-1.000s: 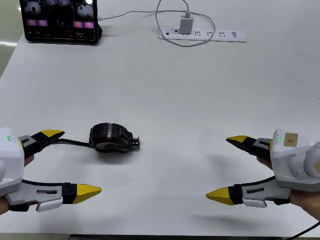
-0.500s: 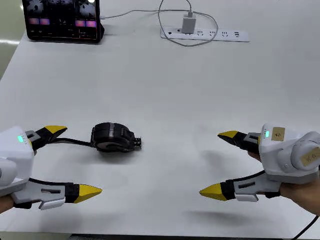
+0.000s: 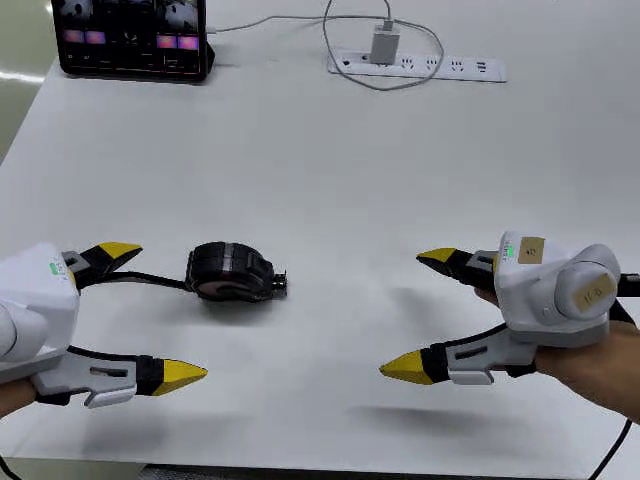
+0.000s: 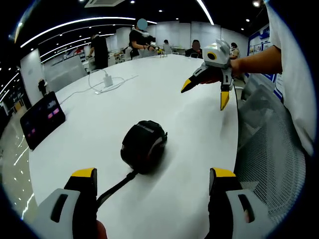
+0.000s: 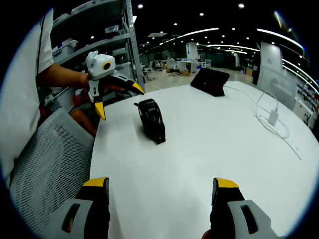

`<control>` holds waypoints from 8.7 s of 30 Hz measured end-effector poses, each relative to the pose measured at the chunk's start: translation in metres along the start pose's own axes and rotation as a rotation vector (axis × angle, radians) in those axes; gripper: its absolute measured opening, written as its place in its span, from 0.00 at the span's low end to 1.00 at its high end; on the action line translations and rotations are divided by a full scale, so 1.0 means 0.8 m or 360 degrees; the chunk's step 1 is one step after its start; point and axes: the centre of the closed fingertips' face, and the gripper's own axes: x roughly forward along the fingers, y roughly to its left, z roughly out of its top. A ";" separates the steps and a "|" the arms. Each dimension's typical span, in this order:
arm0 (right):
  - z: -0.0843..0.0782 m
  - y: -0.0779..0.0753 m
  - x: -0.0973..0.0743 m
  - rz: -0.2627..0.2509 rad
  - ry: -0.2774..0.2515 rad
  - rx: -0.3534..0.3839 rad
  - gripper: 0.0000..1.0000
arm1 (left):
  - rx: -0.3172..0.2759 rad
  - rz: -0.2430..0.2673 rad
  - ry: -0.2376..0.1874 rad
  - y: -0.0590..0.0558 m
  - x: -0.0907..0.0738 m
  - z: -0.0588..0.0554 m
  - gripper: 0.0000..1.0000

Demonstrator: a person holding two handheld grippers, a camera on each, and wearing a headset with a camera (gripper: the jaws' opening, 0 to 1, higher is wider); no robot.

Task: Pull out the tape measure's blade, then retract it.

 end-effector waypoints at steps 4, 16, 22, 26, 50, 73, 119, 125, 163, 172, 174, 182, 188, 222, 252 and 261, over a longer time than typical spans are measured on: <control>0.004 -0.002 0.007 0.0015 -0.0009 -0.0002 0.84 | 0.0001 -0.0015 -0.0005 0.001 0.005 0.002 0.90; 0.014 -0.005 0.026 0.0061 -0.0016 -0.0037 0.85 | 0.0072 -0.0058 0.0017 0.007 0.024 0.007 0.91; 0.018 -0.005 0.035 0.0087 -0.0015 -0.0053 0.85 | 0.0116 -0.0071 0.0040 0.012 0.033 0.004 0.90; 0.019 -0.005 0.042 0.0108 -0.0010 -0.0064 0.85 | 0.0125 -0.0088 0.0045 0.015 0.038 0.006 0.90; 0.029 -0.012 0.077 0.0182 -0.0001 -0.0138 0.81 | 0.0236 -0.0219 0.0113 0.025 0.067 0.003 0.70; 0.026 -0.010 0.088 0.0222 0.0017 -0.0158 0.78 | 0.0344 -0.0267 0.0171 0.032 0.076 -0.002 0.39; 0.050 -0.006 0.147 0.0288 -0.0079 -0.0276 0.41 | 0.0384 -0.0312 0.0201 0.029 0.081 -0.003 0.26; 0.052 -0.002 0.154 0.0310 -0.0088 -0.0301 0.35 | 0.0382 -0.0314 0.0190 0.029 0.081 -0.003 0.26; 0.051 0.003 0.169 0.0292 -0.0071 -0.0466 0.10 | 0.0398 -0.0364 0.0235 0.030 0.082 -0.005 0.25; 0.049 0.007 0.166 0.0299 -0.0062 -0.0449 0.10 | 0.0456 -0.0385 0.0245 0.029 0.083 -0.006 0.24; 0.049 0.006 0.166 0.0298 -0.0056 -0.0455 0.10 | 0.0446 -0.0380 0.0255 0.029 0.083 -0.007 0.24; 0.048 0.005 0.166 0.0290 -0.0061 -0.0454 0.10 | 0.0443 -0.0379 0.0253 0.029 0.083 -0.007 0.24; 0.043 0.003 0.160 0.0295 -0.0047 -0.0463 0.10 | 0.0439 -0.0376 0.0247 0.029 0.082 -0.006 0.24; 0.019 -0.012 0.116 0.0275 0.0022 -0.0483 0.10 | 0.0418 -0.0358 0.0272 0.031 0.082 -0.007 0.25; -0.013 -0.030 0.073 0.0225 0.0086 -0.0453 0.09 | 0.0410 -0.0354 0.0278 0.030 0.081 -0.007 0.25; -0.022 -0.036 0.059 0.0210 0.0106 -0.0455 0.09 | 0.0407 -0.0346 0.0286 0.029 0.081 -0.006 0.25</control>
